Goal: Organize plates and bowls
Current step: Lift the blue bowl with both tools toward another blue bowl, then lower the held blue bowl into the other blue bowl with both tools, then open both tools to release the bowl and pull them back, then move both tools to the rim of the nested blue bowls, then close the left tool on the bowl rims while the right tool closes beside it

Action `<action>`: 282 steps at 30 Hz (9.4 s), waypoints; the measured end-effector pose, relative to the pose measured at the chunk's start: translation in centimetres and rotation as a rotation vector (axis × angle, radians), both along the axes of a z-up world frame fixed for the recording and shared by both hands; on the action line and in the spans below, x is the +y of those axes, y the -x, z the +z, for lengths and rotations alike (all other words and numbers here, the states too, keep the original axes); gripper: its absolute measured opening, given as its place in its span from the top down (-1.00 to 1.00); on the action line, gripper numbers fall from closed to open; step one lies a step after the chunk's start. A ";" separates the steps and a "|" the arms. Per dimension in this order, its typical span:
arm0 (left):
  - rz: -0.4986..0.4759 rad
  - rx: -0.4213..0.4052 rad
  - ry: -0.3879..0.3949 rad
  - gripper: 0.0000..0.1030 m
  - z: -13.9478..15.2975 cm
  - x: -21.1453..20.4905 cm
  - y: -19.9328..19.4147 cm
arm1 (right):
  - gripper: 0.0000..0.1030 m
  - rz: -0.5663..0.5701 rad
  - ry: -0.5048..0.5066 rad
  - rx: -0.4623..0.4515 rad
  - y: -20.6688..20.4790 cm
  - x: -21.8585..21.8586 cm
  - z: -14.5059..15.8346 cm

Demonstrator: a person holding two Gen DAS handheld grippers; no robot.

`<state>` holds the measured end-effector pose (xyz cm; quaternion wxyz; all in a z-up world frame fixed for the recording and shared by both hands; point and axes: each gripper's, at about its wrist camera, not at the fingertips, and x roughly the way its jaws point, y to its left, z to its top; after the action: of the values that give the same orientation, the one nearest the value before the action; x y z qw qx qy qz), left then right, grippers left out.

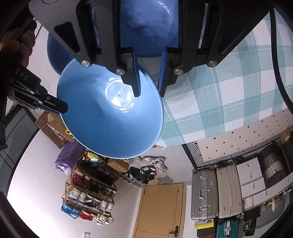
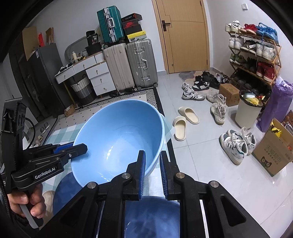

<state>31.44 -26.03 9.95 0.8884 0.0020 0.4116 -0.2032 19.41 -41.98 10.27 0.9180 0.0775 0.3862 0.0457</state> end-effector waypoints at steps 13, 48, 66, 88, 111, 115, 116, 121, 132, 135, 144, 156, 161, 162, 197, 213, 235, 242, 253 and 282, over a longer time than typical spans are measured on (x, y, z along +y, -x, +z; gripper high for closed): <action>0.006 -0.038 0.016 0.68 3.4 1.6 4.5 | 0.69 0.023 0.011 -0.048 3.2 1.4 2.9; 0.080 -0.087 0.065 0.68 7.3 9.5 16.7 | 0.68 0.148 -0.015 -0.139 11.4 8.3 6.1; 0.086 -0.067 0.036 0.68 5.6 10.6 20.2 | 0.67 0.163 -0.030 -0.105 13.8 9.4 3.4; 0.093 -0.038 -0.011 0.68 1.2 10.6 19.5 | 0.67 0.168 -0.031 -0.035 13.1 10.1 -1.4; 0.081 -0.010 -0.085 0.65 -3.9 9.7 17.2 | 0.67 0.156 -0.049 0.016 11.2 9.6 -4.2; 0.081 -0.025 -0.113 0.65 -4.3 9.5 17.0 | 0.67 0.154 -0.051 0.019 10.9 9.6 -4.5; 0.082 -0.030 -0.124 0.65 -4.4 9.4 16.9 | 0.66 0.155 -0.044 0.018 10.9 9.7 -4.6; 0.080 -0.030 -0.148 0.64 -5.1 9.1 16.6 | 0.66 0.155 -0.016 0.018 10.6 10.1 -5.0; 0.068 -0.018 -0.166 0.60 -6.2 9.1 16.2 | 0.64 0.153 0.026 0.015 10.6 10.9 -5.6; 0.064 -0.015 -0.168 0.60 -6.4 9.0 16.1 | 0.64 0.149 0.047 0.015 10.8 11.0 -5.8; 0.061 -0.007 -0.180 0.54 -6.7 8.9 15.9 | 0.64 0.152 0.095 0.003 10.8 11.5 -6.1; 0.070 0.014 -0.169 0.50 -7.5 9.3 15.6 | 0.64 0.144 0.077 0.019 10.7 10.9 -6.2; 0.069 0.036 -0.137 0.33 -7.5 9.9 15.3 | 0.56 0.126 0.079 0.014 11.0 10.8 -6.0; 0.069 0.038 -0.126 0.18 -7.3 10.1 15.4 | 0.52 0.118 0.071 0.011 11.0 10.6 -5.8; 0.009 0.093 0.131 -0.98 -4.3 1.4 22.8 | -0.97 -0.140 -0.073 -0.102 18.6 -3.8 -2.8; -0.112 0.206 0.215 -0.56 -6.2 -3.7 23.4 | -0.85 -0.142 -0.128 -0.039 18.0 -5.4 -5.3; -0.045 0.209 0.167 -0.24 -8.6 -7.3 20.4 | -0.23 -0.144 -0.208 -0.006 16.8 -6.8 -8.2; -0.039 0.215 0.167 0.12 -9.0 -7.3 19.8 | 0.05 -0.133 -0.215 -0.021 16.8 -6.6 -8.6; -0.039 0.198 0.117 0.41 -9.5 -8.1 20.0 | 0.55 -0.161 -0.192 -0.013 16.8 -7.2 -9.2; -0.131 0.124 0.072 0.41 -7.7 -10.5 20.6 | 0.61 -0.210 -0.164 -0.065 18.9 -8.7 -6.6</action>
<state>10.84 -36.51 2.26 0.8455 -0.0156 0.4573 -0.2752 0.51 -50.64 3.63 0.9204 0.1906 0.3411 -0.0167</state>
